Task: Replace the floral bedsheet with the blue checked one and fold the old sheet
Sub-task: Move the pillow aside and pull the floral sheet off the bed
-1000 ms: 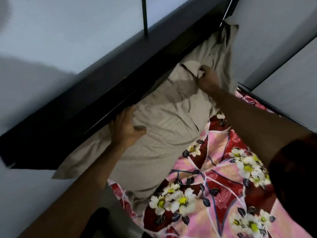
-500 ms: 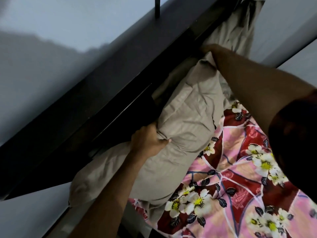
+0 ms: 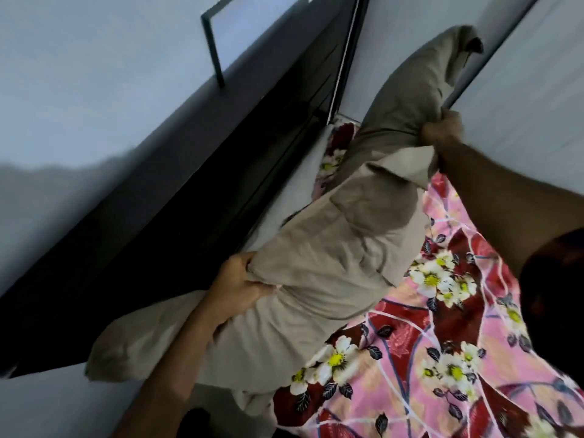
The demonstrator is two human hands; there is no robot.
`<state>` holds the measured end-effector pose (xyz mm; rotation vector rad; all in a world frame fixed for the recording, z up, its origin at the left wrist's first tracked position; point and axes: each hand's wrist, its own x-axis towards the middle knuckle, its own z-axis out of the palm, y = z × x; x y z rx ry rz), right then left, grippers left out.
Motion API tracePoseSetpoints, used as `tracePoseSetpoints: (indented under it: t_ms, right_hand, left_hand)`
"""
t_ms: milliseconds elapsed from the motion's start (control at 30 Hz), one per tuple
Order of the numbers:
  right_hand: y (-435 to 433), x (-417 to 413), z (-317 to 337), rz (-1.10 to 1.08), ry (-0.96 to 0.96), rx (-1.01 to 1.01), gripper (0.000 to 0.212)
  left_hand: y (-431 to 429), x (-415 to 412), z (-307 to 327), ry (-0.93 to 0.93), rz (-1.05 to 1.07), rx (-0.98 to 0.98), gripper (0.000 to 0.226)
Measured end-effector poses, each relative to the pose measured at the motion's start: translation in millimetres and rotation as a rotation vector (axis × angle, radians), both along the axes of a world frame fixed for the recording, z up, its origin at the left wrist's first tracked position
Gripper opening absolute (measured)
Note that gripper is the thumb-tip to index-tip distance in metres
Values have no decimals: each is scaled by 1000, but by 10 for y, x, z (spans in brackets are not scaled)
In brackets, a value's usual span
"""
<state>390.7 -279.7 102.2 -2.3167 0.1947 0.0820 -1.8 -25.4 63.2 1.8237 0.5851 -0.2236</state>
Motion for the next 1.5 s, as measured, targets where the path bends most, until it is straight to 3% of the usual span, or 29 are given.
tracePoseSetpoints:
  t_ms: [100,333,433,567,700,900,1033,1200,1400,1500]
  right_hand:
    - [-580,-287,341,-64,-66,15,60]
    - [-2217,-1424,896,-38,-140,-14,55]
    - [-3086,-1925,953,-48,-177,-56,66]
    - [-4125,-2636,803,-42,-160,-152,58]
    - [-4941,-3330,536,-10,-143,-227,63]
    - [-5454,-4345,553,-13,-135,-256,49]
    - [-5592,-4719,502,-51,-175,-160,55]
    - [-5897,-4888,449,-76,-168,-71,60]
    - [-6828,-4887,474,-168,-118,-85,50]
    - [-7373,-4875,490,-225,-116,-39,57]
  left_hand:
    - [-93,-81,236,26,-4,5,35]
    - [-529,-288,766,-8,-102,198,40]
    - [-879,-523,900,19,-53,289,35]
    - [-1486,-843,990,78,82,393,23]
    - [-2275,-988,1137,59,139,470,31]
    - [-3592,-901,1341,-12,164,504,54]
    - [-4496,-715,1227,-48,9,485,78]
    - [-5768,-464,1037,-107,-62,458,62]
    - [-7071,-289,975,-181,-86,291,55]
    - [-7639,-210,955,-221,-123,177,53]
